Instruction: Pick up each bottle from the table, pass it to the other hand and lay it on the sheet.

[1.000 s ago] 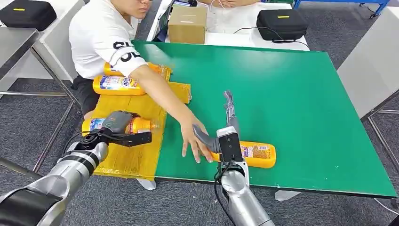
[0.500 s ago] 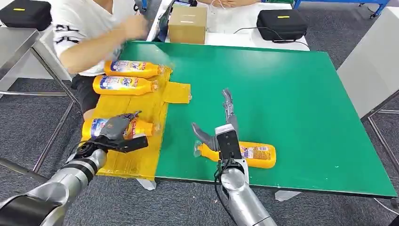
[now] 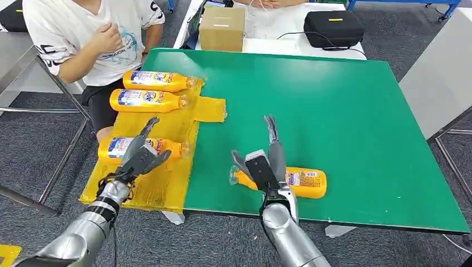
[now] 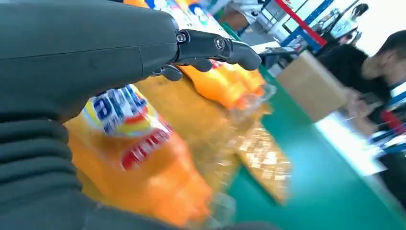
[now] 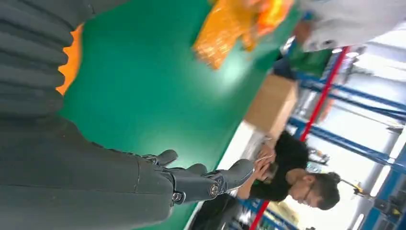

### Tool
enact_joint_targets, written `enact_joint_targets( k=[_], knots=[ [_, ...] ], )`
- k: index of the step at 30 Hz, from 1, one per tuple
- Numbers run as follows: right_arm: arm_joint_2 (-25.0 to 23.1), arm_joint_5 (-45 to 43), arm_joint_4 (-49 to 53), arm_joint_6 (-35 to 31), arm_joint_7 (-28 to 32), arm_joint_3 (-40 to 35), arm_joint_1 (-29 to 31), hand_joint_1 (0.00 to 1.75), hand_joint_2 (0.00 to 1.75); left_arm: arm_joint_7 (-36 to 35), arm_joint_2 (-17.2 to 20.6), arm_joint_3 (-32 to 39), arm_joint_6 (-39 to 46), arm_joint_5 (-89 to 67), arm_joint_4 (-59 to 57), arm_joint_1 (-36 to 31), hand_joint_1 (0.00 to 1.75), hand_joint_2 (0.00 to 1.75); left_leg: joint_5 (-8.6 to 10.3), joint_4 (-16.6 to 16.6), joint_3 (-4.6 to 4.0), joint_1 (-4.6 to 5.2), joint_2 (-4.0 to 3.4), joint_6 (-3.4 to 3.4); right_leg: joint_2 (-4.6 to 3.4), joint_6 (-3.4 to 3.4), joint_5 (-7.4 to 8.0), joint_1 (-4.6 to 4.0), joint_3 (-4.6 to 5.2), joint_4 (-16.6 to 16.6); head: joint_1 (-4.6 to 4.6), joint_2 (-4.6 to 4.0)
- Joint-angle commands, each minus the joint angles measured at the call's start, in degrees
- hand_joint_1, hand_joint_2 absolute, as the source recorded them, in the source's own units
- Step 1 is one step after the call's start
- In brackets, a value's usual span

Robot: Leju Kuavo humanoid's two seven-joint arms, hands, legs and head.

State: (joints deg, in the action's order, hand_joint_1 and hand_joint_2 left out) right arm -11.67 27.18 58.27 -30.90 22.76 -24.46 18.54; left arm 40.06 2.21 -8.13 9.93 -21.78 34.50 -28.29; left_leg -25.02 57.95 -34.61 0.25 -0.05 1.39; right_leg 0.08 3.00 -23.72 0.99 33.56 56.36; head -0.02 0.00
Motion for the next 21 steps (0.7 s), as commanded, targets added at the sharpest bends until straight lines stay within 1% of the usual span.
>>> enact_joint_targets(
  k=[1, 2, 4, 5, 7, 8, 12, 16, 19, 21],
  knots=[
    [3.81, 8.48, -0.63, -1.59, -4.00, -0.43, -3.89, 0.00, 1.75, -0.06, -3.59, 6.03, -3.57, 4.48, 7.98, 2.40, 0.00, 0.00, -0.06, -0.01, 0.14, -0.08, 0.20, -0.06, 0.19, -0.09, -0.10, -0.09, -0.26, -0.08, -0.02, 0.00],
    [4.10, 11.94, 0.00, -2.60, -6.26, -0.45, -4.58, 0.00, 1.75, -0.06, -4.49, 8.43, -5.53, 6.68, 6.64, 1.77, 0.00, 0.00, -0.03, -0.02, 0.06, -0.05, 0.11, -0.04, 0.10, -0.06, -0.05, -0.05, -0.13, -0.05, -0.02, 0.00],
    [4.84, 15.66, 2.20, -3.10, -8.19, 0.53, -7.07, 0.00, 1.75, -0.06, -5.74, 11.12, -7.75, 8.39, 6.12, 1.29, 0.00, 0.00, -0.05, 0.00, 0.04, -0.06, 0.14, -0.06, 0.13, -0.08, -0.06, -0.06, -0.14, -0.03, 0.00, 0.00],
    [5.12, 15.89, 3.47, -3.05, -8.20, 1.14, -8.19, 0.00, 1.75, -0.10, -6.02, 11.44, -7.99, 8.36, 6.02, 1.10, 0.00, 0.00, -0.08, 0.00, 0.13, -0.10, 0.16, -0.10, 0.15, -0.13, -0.10, -0.11, -0.24, -0.05, 0.00, 0.00],
    [5.28, 15.94, 3.66, -3.10, -8.14, 1.21, -8.57, 0.00, 1.75, -0.10, -6.15, 11.40, -8.04, 8.32, 6.00, 1.01, 0.00, 0.00, -0.02, -0.02, 0.03, -0.05, 0.20, -0.06, 0.18, -0.07, -0.05, -0.05, -0.11, -0.07, 0.00, 0.00],
    [5.38, 16.56, 4.31, -3.63, -8.25, 1.72, -9.07, 0.00, 1.75, -0.23, -6.39, 11.60, -6.90, 8.07, 5.88, 0.86, 0.00, 0.00, -0.07, 0.00, 0.13, -0.10, 0.24, -0.10, 0.22, -0.13, -0.10, -0.11, -0.24, -0.09, 0.00, 0.00],
    [6.73, 18.81, 4.32, -3.40, -10.08, 3.51, -10.12, 0.00, 1.75, -0.46, -7.37, 11.85, -8.27, 8.86, 5.55, 0.12, 0.00, 0.00, -0.04, 0.00, 0.04, -0.05, 0.21, -0.05, 0.20, -0.07, -0.08, -0.06, -0.14, -0.05, 0.00, 0.00],
    [8.22, 24.06, 5.59, -1.93, -12.88, 5.17, -11.51, 0.00, 1.75, -1.14, -7.98, 11.58, -11.09, 10.25, 6.69, 0.02, 0.00, 0.00, -0.06, 0.04, 0.04, -0.08, 0.29, -0.06, 0.27, -0.09, -0.10, -0.08, -0.20, -0.06, -0.02, 0.00],
    [8.43, 23.92, 5.67, -1.86, -12.78, 5.33, -11.58, 0.00, 1.75, -1.15, -7.99, 11.56, -11.11, 10.26, 6.77, 0.04, 0.00, 0.00, -0.02, 0.01, -0.03, 0.00, 0.14, -0.04, 0.13, -0.05, -0.04, -0.01, -0.05, -0.04, 0.00, 0.00],
    [9.19, 27.58, 6.01, -1.15, -15.46, 5.08, -11.69, 0.00, 1.75, -1.35, -7.94, 11.29, -11.77, 10.38, 7.55, 0.47, 0.00, 0.00, -0.12, 0.04, 0.16, -0.10, 0.16, -0.12, 0.14, -0.17, -0.12, -0.12, -0.26, -0.04, 0.00, 0.00]
  ],
)
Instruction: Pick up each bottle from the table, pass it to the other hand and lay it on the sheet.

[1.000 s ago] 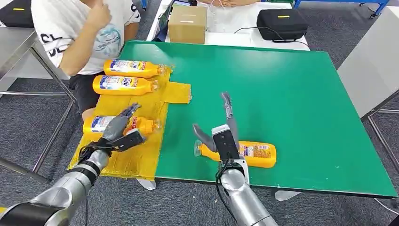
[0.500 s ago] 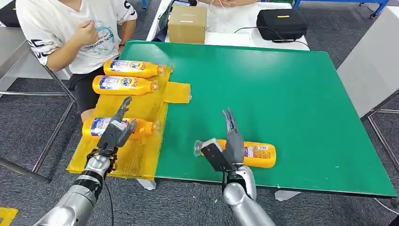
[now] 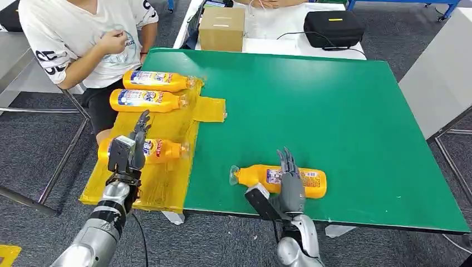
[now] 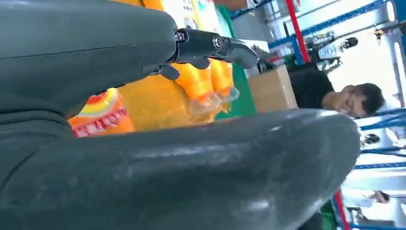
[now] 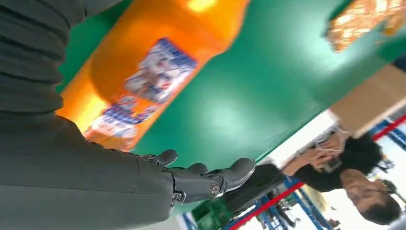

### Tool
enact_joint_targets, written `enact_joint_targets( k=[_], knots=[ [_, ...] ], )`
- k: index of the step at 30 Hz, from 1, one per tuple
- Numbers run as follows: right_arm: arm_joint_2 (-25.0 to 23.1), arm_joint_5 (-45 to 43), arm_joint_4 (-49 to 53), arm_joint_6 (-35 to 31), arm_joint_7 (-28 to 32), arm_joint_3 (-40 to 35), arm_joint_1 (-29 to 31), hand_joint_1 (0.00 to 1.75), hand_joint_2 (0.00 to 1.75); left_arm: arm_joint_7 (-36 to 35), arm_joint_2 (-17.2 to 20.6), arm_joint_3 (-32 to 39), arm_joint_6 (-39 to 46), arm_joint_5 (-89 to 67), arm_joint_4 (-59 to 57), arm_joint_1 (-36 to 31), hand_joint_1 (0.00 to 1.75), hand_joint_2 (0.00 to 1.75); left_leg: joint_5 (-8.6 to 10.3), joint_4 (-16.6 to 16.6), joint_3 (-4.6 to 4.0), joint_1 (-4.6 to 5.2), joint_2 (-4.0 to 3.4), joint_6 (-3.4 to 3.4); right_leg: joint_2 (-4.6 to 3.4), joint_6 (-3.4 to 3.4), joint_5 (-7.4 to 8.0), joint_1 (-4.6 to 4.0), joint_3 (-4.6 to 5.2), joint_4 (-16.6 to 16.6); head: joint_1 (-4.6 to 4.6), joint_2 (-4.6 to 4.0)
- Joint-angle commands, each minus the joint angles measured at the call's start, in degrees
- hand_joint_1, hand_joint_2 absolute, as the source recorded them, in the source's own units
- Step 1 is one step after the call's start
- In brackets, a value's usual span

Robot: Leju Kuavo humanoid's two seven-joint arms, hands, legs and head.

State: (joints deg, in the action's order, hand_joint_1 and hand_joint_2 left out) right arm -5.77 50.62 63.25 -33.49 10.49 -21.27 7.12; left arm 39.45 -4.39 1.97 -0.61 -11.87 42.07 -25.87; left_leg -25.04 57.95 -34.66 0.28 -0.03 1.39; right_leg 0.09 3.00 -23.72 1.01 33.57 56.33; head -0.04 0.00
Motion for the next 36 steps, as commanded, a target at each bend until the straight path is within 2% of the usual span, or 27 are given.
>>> enact_joint_targets(
  k=[1, 2, 8, 13, 14, 15, 16, 17, 18, 19, 22, 24, 29, 32, 34, 36],
  knots=[
    [3.98, 6.05, 1.33, 1.58, -4.36, 2.19, -0.35, 0.00, 1.75, -0.98, -1.46, 1.09, -1.79, 0.73, 0.45, -1.79, 0.00, 0.00, -0.05, 0.03, 0.09, -0.07, 0.09, -0.09, 0.09, -0.12, -0.08, -0.07, -0.13, 0.01, 0.02, 0.00],
    [4.63, 7.78, 1.56, 2.09, -5.42, 2.34, -0.37, 0.00, 1.75, -1.48, -1.54, 1.04, -2.83, 1.27, 0.79, -1.65, 0.00, 1.75, -0.09, 0.01, 0.20, -0.12, 0.08, -0.13, 0.09, -0.17, -0.10, -0.13, -0.25, -0.03, 0.02, 0.00],
    [8.58, 14.11, -0.17, 7.19, -9.80, 3.08, 1.45, 0.00, 1.75, -1.51, -1.82, 0.95, -4.78, 2.32, 1.91, -0.56, 0.00, 1.75, -0.03, -0.01, 0.09, -0.02, 0.07, -0.03, 0.07, -0.06, -0.04, -0.03, -0.12, -0.02, 0.04, 0.00],
    [11.74, 16.35, -7.89, 16.55, -11.84, 0.59, 7.69, 0.00, 1.75, -1.20, -1.93, 0.03, -6.49, 1.64, 2.68, -0.39, 0.00, 1.75, -0.08, 0.02, 0.18, -0.07, -0.01, -0.07, -0.01, -0.11, -0.05, -0.08, -0.24, -0.05, 0.02, 0.00],
    [11.96, 16.26, -7.87, 16.55, -11.78, 0.75, 8.05, 0.00, 1.75, -1.20, -1.95, 0.02, -6.48, 1.64, 2.70, -0.44, 0.00, 1.75, -0.08, 0.02, 0.20, -0.08, -0.04, -0.08, -0.05, -0.14, -0.03, -0.09, -0.26, -0.06, 0.02, 0.00],
    [12.50, 16.90, -10.74, 19.31, -12.29, -0.54, 10.01, 0.10, 1.75, -1.19, -1.86, -0.30, -7.54, 1.60, 2.59, -0.52, 0.00, 1.75, -0.08, 0.01, 0.20, -0.08, -0.08, -0.08, -0.09, -0.14, -0.01, -0.09, -0.25, -0.06, 0.02, 0.00],
    [13.09, 17.15, -13.24, 21.57, -12.19, -1.95, 12.25, 0.73, 1.75, -1.04, -1.82, -0.29, -8.05, 1.65, 2.43, -0.64, 0.00, 1.75, -0.05, 0.03, 0.10, -0.03, -0.14, -0.06, -0.16, -0.09, 0.02, -0.05, -0.11, -0.01, 0.04, 0.00],
    [13.22, 17.02, -13.39, 21.72, -12.15, -1.81, 12.63, 0.73, 1.75, -1.03, -1.82, -0.28, -8.06, 1.65, 2.42, -0.65, 0.00, 1.75, -0.06, 0.01, 0.16, -0.06, -0.13, -0.08, -0.14, -0.12, 0.02, -0.08, -0.18, -0.04, 0.04, 0.00],
    [13.40, 16.90, -16.86, 24.80, -11.67, -3.55, 15.19, 1.64, 1.75, -0.85, -1.78, -0.24, -8.51, 1.66, 2.13, -0.86, 0.00, 1.75, -0.03, 0.01, 0.09, -0.04, -0.10, -0.05, -0.11, -0.06, 0.05, -0.06, -0.10, -0.04, 0.04, 0.00],
    [13.41, 16.86, -19.04, 26.29, -11.25, -4.59, 16.93, 1.71, 1.75, -0.65, -1.74, -0.25, -8.60, 1.49, 1.96, -0.99, 0.00, 1.75, -0.02, 0.02, 0.13, -0.03, -0.04, -0.05, -0.04, -0.07, 0.03, -0.05, -0.15, -0.03, 0.02, 0.00],
    [12.90, 14.84, -24.17, 30.50, -8.54, -5.95, 20.76, 1.75, 1.75, -0.22, -1.65, -0.18, -10.16, 1.86, 1.07, -1.46, 0.00, 1.75, -0.01, 0.03, 0.15, -0.04, -0.13, -0.04, -0.15, -0.07, 0.06, -0.06, -0.17, -0.02, 0.04, 0.00],
    [12.82, 13.27, -27.24, 31.02, -7.29, -7.69, 23.17, 1.75, 1.75, 0.37, -1.62, -0.07, -9.92, 1.41, -0.12, -2.01, 0.00, 1.75, 0.00, 0.02, 0.25, -0.07, -0.15, -0.05, -0.13, -0.08, 0.07, -0.08, -0.28, -0.05, 0.04, 0.00],
    [12.61, 9.19, -30.33, 34.26, -4.34, -8.78, 25.89, 1.75, 1.75, 0.55, -1.44, -0.18, -10.95, 1.51, -2.10, -3.08, 0.00, 1.75, 0.06, 0.00, 0.45, -0.08, 0.00, -0.05, 0.05, -0.15, 0.11, -0.09, -0.47, -0.09, 0.02, 0.00],
    [12.28, 6.09, -30.19, 32.90, -3.05, -9.00, 26.08, 1.75, 1.75, 0.55, -1.62, -0.51, -10.71, 1.17, -2.75, -3.54, 0.00, 1.75, 0.07, 0.00, 0.46, -0.09, -0.01, -0.04, 0.04, -0.23, 0.17, -0.11, -0.46, -0.09, 0.02, 0.00],
    [10.98, 1.61, -26.25, 28.20, -1.59, -6.53, 23.84, 1.75, 1.75, 0.24, -1.91, -0.79, -8.71, 0.59, -2.34, -3.38, 0.00, 1.75, 0.07, -0.01, 0.51, -0.05, -0.03, -0.02, 0.03, -0.21, 0.16, -0.07, -0.47, -0.07, 0.02, 0.00],
    [10.06, 0.85, -24.39, 26.67, -1.70, -6.32, 22.87, 1.75, 1.75, -0.05, -2.10, -0.93, -8.37, 0.49, -1.95, -3.28, 0.00, 1.75, 0.06, -0.01, 0.55, -0.09, -0.02, -0.04, 0.04, -0.24, 0.16, -0.11, -0.51, -0.09, 0.04, 0.00]
  ],
)
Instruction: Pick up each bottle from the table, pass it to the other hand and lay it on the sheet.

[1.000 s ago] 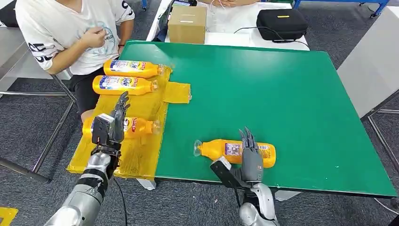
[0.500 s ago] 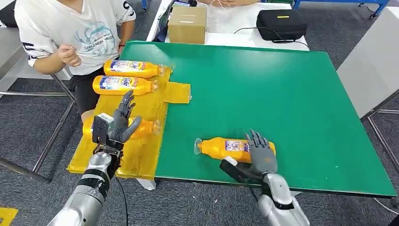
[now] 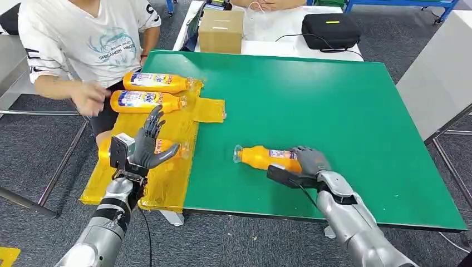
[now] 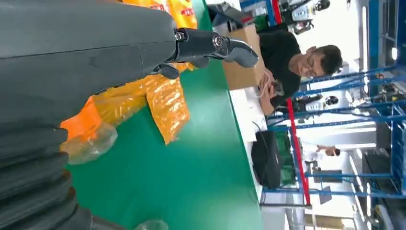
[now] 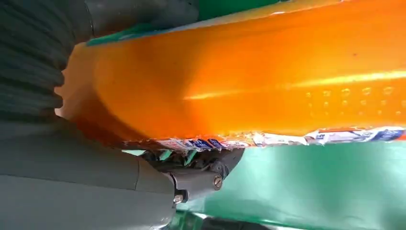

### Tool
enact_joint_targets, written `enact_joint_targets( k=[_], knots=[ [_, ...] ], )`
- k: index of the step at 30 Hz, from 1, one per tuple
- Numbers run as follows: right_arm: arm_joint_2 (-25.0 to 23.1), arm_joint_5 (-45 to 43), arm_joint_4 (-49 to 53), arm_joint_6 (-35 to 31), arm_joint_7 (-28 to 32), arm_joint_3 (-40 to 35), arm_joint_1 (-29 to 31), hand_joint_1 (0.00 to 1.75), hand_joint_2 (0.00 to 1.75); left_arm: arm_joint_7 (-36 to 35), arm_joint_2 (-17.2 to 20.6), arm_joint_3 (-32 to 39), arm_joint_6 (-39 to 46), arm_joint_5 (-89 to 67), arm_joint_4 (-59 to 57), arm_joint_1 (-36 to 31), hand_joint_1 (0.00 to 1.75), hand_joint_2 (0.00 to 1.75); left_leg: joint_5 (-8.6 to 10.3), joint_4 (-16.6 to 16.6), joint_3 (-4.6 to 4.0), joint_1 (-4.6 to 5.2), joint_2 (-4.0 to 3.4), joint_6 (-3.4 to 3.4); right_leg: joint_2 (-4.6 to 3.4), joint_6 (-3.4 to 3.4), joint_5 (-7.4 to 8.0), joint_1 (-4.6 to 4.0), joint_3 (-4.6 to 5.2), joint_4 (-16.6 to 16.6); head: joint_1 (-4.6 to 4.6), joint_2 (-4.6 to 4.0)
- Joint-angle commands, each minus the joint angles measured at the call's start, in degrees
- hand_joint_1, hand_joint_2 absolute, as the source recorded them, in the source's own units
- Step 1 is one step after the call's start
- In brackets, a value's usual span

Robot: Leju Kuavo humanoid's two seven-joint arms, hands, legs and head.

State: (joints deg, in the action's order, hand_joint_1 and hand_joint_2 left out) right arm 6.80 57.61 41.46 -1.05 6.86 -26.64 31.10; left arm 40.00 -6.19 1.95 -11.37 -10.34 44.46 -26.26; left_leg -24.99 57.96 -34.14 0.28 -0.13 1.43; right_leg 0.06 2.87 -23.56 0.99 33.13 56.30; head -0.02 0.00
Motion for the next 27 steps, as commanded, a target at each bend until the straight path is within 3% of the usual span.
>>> enact_joint_targets(
  k=[1, 4, 12, 13, 18, 27],
  knots=[
    [-4.24, -9.18, 0.92, -9.46, 3.42, 1.51, -3.21, 1.75, 1.75, -1.72, -0.69, -0.98, 3.76, -1.26, -3.80, -2.70, 0.00, 1.75, 0.01, -0.01, 0.02, -0.08, 0.07, -0.08, 0.06, -0.09, -0.01, -0.08, -0.05, -0.02, -0.02, 0.00],
    [-9.37, -11.40, 7.99, -18.30, 4.99, 3.21, -7.22, 1.75, 1.75, -3.63, -2.11, -1.45, 5.59, -1.05, -2.34, -2.44, 0.00, 1.75, -0.02, -0.03, 0.03, -0.10, 0.01, -0.10, 0.00, -0.12, -0.02, -0.11, -0.06, -0.04, 0.02, 0.00],
    [-9.45, -10.55, 9.02, -18.75, 3.49, 2.45, -7.65, 1.75, 1.75, -4.02, -2.23, -1.76, 5.94, -1.01, -2.05, -2.36, 0.00, 1.75, -0.01, 0.02, -0.34, -0.07, 0.10, -0.04, 0.07, -0.04, -0.05, -0.06, 0.29, 0.08, 0.04, 0.00],
    [-10.92, -14.26, 10.51, -21.08, 7.05, 3.99, -8.54, 1.75, 1.75, -4.11, -2.29, -2.39, 5.96, -0.60, -2.25, -2.58, 0.00, 1.75, -0.05, 0.06, -0.31, -0.12, 0.13, -0.07, 0.09, -0.08, -0.08, -0.11, 0.21, 0.07, 0.02, 0.00],
    [-19.28, -20.92, 11.03, -29.23, 12.34, 4.34, -10.45, 1.75, 1.75, -6.23, -4.46, -4.79, 5.17, 1.90, -3.85, -4.40, 0.00, 1.75, -0.02, 0.05, -0.52, -0.07, 0.00, -0.07, -0.04, -0.08, -0.04, -0.05, 0.42, 0.10, 0.00, 0.00],
    [-21.14, -29.48, 3.83, -32.85, 18.75, 2.04, -6.78, 1.75, 1.75, -10.78, -5.25, -13.05, -2.71, 10.67, 0.02, -2.76, 0.00, 1.75, -0.02, 0.01, -0.47, -0.04, 0.04, -0.05, 0.00, -0.05, -0.04, -0.03, 0.42, 0.07, 0.02, 0.00]
  ],
)
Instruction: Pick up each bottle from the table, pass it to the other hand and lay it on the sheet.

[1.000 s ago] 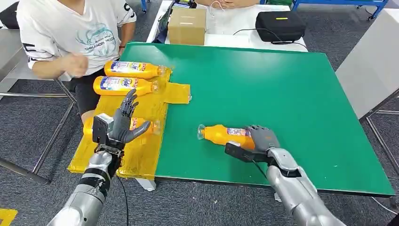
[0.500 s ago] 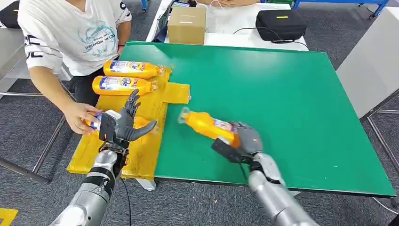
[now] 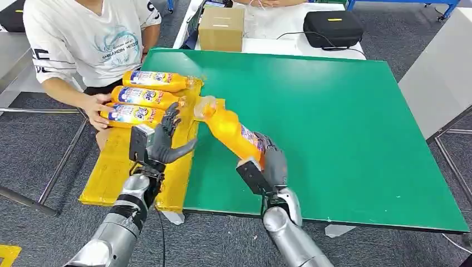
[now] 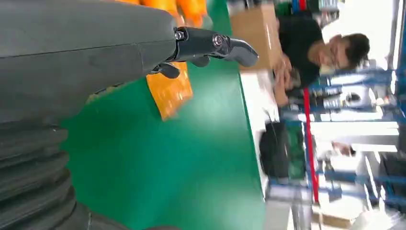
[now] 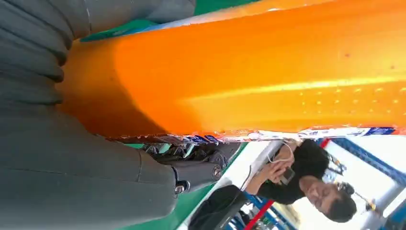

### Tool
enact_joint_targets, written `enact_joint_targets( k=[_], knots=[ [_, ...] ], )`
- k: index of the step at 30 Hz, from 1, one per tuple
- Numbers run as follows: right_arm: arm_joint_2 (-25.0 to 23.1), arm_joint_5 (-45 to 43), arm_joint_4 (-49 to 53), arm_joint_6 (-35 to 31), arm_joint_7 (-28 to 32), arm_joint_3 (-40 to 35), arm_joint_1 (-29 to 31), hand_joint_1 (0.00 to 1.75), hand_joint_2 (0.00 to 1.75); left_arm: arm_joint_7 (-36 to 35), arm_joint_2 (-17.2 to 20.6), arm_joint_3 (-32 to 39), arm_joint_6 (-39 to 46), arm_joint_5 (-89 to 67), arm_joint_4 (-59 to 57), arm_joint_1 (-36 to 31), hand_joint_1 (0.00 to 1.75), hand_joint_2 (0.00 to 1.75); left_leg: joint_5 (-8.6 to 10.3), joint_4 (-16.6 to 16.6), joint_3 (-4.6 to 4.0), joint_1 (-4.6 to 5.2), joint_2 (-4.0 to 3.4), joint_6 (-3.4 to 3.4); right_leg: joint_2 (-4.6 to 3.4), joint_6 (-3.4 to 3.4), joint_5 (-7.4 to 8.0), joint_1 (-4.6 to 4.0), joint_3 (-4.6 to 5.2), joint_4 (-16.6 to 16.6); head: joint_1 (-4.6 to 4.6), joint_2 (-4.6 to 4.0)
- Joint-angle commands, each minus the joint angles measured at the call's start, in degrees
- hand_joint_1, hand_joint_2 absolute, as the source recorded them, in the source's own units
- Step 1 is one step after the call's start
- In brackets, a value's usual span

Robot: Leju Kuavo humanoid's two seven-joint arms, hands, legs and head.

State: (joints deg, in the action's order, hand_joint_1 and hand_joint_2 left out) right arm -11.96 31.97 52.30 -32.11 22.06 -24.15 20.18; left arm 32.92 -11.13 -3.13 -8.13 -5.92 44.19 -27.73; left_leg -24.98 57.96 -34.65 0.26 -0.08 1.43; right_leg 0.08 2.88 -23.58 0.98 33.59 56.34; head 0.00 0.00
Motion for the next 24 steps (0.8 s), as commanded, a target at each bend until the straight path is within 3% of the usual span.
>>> enact_joint_targets(
  k=[1, 11, 24],
  knots=[
    [-2.38, -3.84, -7.01, -1.79, 3.55, -0.45, 4.13, 1.75, 1.75, -3.69, -0.31, -7.98, -5.94, 6.25, 0.28, -1.29, 0.00, 1.75, -0.05, 0.01, 0.10, -0.06, 0.00, -0.08, -0.01, -0.10, -0.03, -0.06, -0.13, -0.01, -0.02, 0.00],
    [-2.59, -0.50, -8.43, -1.46, 1.91, -3.74, 5.75, 1.75, 1.75, -6.70, -0.44, -14.84, -9.11, 11.77, 7.75, 1.04, 0.00, 1.75, -0.03, 0.02, -0.01, -0.01, 0.04, -0.06, 0.00, -0.08, -0.03, -0.02, -0.05, 0.00, -0.02, 0.00],
    [-4.16, 2.75, -13.40, 2.12, -0.66, -7.07, 9.41, 1.75, 1.75, -7.00, 0.37, -16.74, -7.88, 12.35, 10.97, 1.66, 0.00, 1.75, -0.03, 0.00, -0.01, -0.02, -0.04, -0.05, -0.06, -0.07, -0.01, -0.02, -0.02, 0.01, 0.00, 0.00]
  ],
)
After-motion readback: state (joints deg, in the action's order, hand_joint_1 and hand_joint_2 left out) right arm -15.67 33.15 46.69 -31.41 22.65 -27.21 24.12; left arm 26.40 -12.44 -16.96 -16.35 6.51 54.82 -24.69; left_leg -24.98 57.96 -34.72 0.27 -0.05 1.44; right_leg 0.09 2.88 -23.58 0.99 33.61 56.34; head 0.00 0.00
